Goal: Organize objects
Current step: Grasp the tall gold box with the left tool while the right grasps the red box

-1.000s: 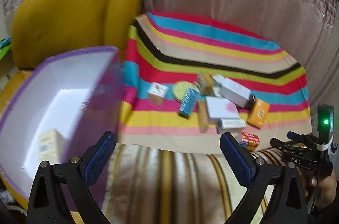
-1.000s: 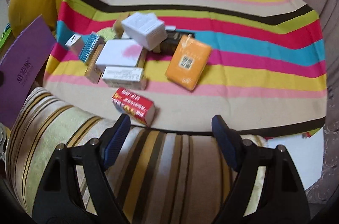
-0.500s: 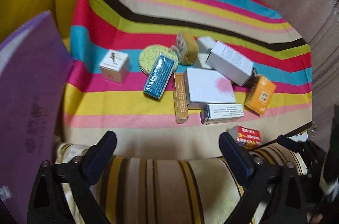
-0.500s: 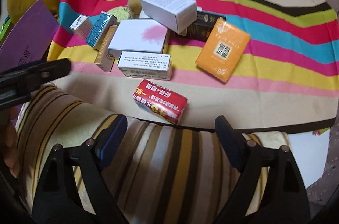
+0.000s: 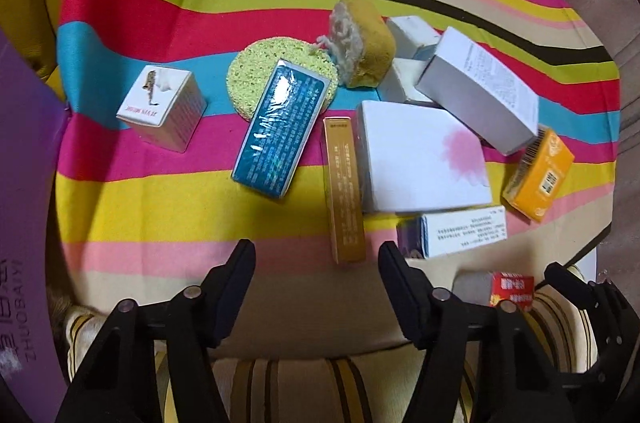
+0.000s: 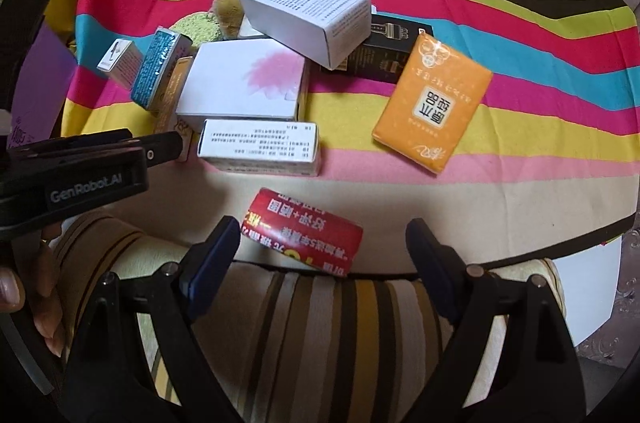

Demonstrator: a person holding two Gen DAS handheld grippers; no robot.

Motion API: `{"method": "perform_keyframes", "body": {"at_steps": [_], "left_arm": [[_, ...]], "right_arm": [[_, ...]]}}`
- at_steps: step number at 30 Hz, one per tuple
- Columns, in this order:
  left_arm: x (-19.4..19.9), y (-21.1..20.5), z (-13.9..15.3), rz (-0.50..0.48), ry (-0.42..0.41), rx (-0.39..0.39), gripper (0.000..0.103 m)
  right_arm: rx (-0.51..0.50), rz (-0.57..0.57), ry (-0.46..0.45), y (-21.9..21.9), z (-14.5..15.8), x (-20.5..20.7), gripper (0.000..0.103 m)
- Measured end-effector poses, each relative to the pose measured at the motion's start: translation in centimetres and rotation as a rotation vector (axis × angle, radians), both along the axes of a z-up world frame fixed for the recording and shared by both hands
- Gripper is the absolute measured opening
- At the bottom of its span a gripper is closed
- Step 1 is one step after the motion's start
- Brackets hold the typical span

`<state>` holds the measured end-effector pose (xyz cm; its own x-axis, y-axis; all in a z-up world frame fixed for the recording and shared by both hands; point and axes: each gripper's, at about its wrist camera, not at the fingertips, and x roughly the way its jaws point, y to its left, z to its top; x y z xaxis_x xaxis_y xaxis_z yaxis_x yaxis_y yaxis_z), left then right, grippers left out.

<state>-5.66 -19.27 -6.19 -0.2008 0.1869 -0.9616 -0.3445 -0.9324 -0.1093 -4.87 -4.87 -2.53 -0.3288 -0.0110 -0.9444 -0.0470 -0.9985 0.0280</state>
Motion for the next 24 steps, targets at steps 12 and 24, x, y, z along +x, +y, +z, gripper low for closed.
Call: {"method": "perform_keyframes", "body": {"at_steps": [12,24], "left_arm": [[-0.3,0.8,-1.0,-0.015,-0.022,0.016,0.03],[1.1,-0.3,-0.4,0.008,-0.004,0.058,0.017]], "right_arm": [[-0.051,-0.085,-0.029,1.9,-1.5,-0.9,0.083],[-0.091,-0.087,-0.013,2.4,-1.5,-0.2,0.041]]}}
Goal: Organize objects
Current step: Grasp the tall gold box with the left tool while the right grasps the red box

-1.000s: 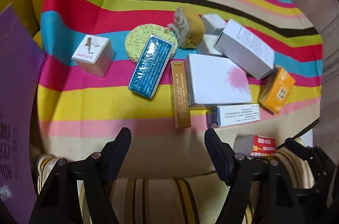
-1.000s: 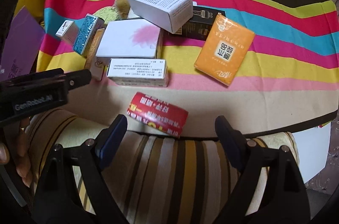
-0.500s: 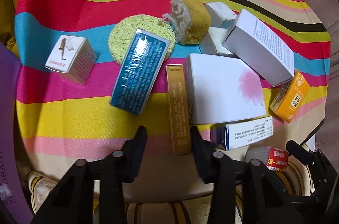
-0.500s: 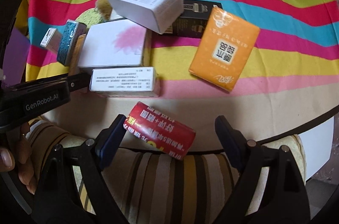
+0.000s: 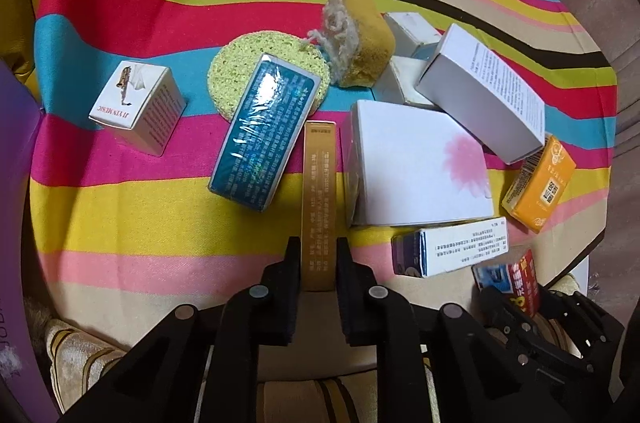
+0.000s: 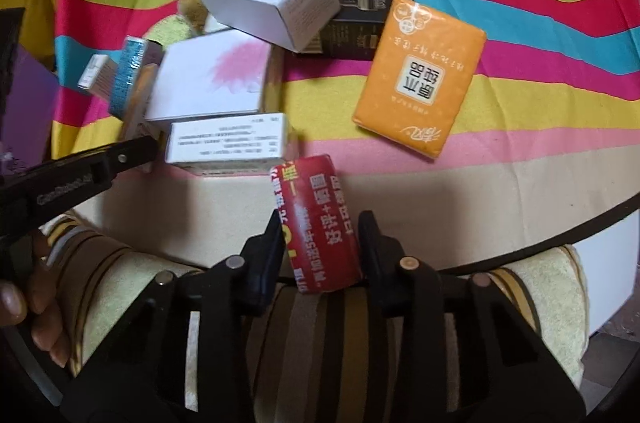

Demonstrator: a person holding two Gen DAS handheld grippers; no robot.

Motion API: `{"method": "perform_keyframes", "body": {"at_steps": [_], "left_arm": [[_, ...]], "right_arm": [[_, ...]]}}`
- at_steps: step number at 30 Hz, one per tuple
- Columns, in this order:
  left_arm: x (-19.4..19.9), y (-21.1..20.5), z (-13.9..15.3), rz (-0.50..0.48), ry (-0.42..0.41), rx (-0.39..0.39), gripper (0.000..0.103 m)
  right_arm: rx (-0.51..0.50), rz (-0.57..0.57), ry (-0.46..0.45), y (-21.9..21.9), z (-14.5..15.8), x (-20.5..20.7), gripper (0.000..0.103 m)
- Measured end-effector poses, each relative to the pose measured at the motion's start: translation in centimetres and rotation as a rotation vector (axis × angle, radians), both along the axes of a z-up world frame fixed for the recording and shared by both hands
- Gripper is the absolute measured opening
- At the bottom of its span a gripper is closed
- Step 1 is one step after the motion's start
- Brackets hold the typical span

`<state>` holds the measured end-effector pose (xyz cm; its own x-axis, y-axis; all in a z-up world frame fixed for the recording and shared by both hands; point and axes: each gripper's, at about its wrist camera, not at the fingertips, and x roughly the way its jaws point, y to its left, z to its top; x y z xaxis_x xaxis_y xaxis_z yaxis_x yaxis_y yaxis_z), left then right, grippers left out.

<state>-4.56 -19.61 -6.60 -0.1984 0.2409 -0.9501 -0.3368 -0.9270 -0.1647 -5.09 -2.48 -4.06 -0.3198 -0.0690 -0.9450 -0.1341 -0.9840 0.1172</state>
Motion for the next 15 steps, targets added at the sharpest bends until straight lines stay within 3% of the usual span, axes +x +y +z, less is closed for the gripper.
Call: {"method": "perform_keyframes", "body": {"at_steps": [3,5,9,13,15], "left_arm": [[0.5,-0.2,-0.1,0.006,0.003,0.008,0.017],[1.0,-0.1,0.0,0.007,0.005,0.012,0.017],[1.5,-0.9,0.5,0.009,0.024,0.032,0.017],[3.0,-1.1,1.7,0.003,0.056,0.047,0.017],[3.1,-1.1,2.2,-0.001,0.071,0.061,0.017]], "right_arm": [[-0.072,-0.009,0.034,0.8,0.6,0.8,0.049],[-0.116,-0.002,0.048,1.5,1.1,1.6,0.082],[-0.123,-0.006,0.087,2.9,2.1,3.2,0.087],[-0.119,-0.062,0.044,3.8,1.4,3.2,0.087],[-0.077,-0.009,0.041,2.8,1.5,2.5,0.087]]}}
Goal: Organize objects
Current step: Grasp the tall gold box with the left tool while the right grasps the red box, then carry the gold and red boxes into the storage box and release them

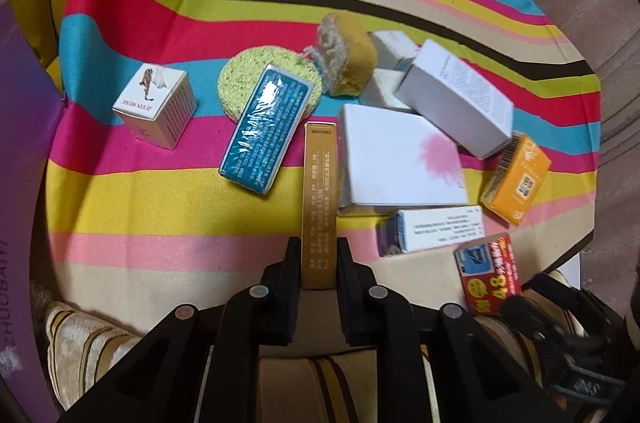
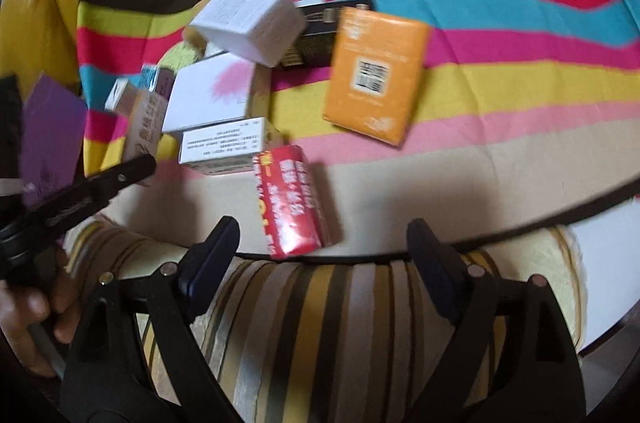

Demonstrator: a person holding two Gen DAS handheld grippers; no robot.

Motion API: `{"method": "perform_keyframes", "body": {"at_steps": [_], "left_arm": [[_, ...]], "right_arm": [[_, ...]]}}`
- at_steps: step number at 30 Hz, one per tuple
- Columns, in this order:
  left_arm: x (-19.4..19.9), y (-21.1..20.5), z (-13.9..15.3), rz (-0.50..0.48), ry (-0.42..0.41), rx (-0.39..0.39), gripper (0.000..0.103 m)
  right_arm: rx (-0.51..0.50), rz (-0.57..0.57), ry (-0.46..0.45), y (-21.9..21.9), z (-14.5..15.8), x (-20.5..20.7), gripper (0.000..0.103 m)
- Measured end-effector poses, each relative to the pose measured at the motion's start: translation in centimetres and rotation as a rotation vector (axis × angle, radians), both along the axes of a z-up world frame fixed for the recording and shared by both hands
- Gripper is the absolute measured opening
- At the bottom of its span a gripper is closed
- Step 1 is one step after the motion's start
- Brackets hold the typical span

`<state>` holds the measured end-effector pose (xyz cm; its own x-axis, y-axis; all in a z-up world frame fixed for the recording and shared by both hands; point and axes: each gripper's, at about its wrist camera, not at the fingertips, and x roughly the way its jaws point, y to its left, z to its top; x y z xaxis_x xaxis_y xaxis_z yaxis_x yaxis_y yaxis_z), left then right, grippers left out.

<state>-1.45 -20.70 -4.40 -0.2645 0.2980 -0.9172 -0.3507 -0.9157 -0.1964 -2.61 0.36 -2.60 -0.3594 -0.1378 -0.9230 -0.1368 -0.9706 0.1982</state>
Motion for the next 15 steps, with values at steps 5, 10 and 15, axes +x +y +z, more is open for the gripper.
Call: {"method": "perform_keyframes", "body": {"at_steps": [5,10,15], "left_arm": [[2.3,-0.8,1.8,-0.001,0.052,0.027,0.017],[1.8,-1.5,2.7,0.01,0.071,0.067,0.017],[2.9,-2.1,3.5,0.023,0.106,0.097,0.017]], "right_arm": [[0.188,0.134,0.007,-2.5,0.1,-1.4,0.073],[0.18,0.167,-0.057,-2.3,-1.3,-1.1,0.032],[0.161,0.15,0.035,-1.4,0.6,0.3,0.032]]}}
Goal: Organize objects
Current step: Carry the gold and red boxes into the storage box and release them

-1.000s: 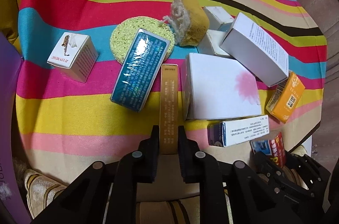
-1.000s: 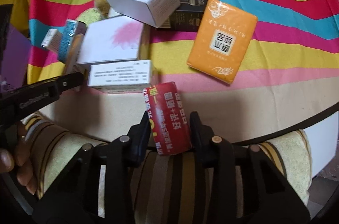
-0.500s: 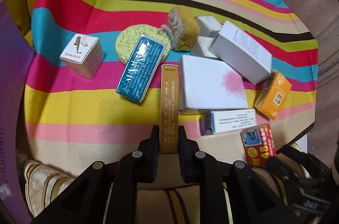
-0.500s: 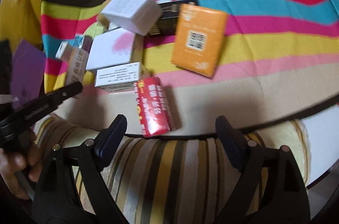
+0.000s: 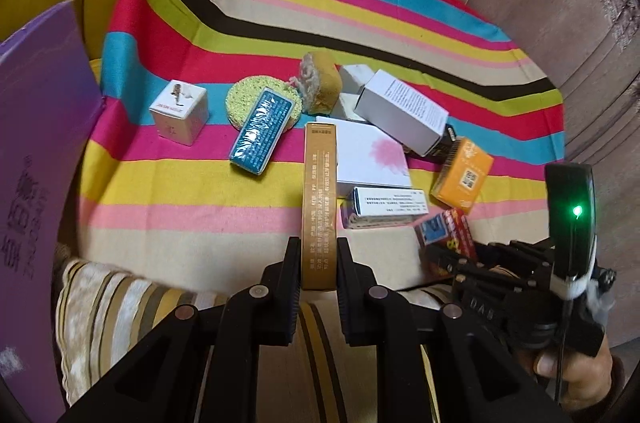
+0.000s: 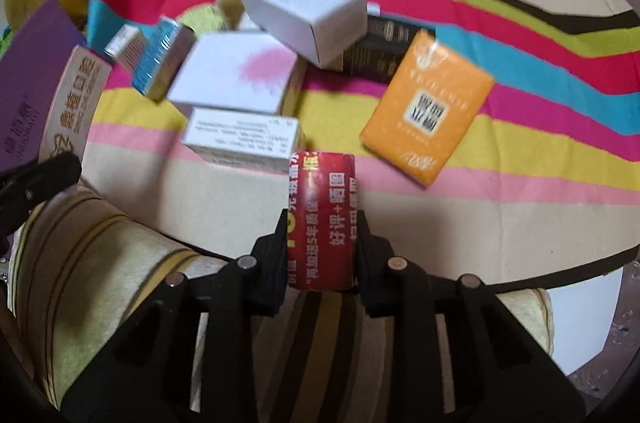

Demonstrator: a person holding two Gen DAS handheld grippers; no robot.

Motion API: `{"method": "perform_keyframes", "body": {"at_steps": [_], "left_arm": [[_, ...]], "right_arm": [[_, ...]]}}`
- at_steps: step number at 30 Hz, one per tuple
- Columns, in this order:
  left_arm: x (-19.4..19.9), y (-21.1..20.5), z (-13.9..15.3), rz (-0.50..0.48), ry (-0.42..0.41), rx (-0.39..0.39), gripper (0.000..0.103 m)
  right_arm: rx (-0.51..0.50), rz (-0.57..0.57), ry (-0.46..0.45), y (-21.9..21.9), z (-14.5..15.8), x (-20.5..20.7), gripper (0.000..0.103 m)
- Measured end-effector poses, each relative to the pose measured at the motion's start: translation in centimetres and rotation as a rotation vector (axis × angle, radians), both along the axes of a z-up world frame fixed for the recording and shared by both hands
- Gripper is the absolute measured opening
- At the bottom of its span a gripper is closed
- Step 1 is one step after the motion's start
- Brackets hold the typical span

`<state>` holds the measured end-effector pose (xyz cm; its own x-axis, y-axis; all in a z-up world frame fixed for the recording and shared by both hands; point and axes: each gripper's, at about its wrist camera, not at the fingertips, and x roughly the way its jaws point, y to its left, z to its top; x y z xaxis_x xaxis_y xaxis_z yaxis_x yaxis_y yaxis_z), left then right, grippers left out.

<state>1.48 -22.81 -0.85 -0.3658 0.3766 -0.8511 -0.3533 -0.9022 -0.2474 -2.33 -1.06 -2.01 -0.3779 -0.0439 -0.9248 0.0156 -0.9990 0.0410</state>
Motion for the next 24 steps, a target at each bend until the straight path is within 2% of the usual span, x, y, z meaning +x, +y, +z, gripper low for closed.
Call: {"method": "perform_keyframes", "body": {"at_steps": [5,11,19,24], "left_arm": [[1.7,-1.9,2.2,0.032,0.047,0.017,0.017],[3.6,-5.5,6.7,0.093,0.14,0.052,0.017],[5.2,-12.2,12.2,0.216,0.269,0.079,0.017],[5.6,-16.7,13.7,0.314,0.308,0.084,0.017]], "right_arm": [[-0.022,0.041,0.082,-1.1,2.8,1.4,0.032],[-0.064,0.142,0.164,-4.8,6.8,2.6,0.032],[-0.105,0.306,0.261,-13.9,11.7,2.6,0.032],[-0.113,0.412,0.298,-18.9,13.4,2.2,0.032]]}}
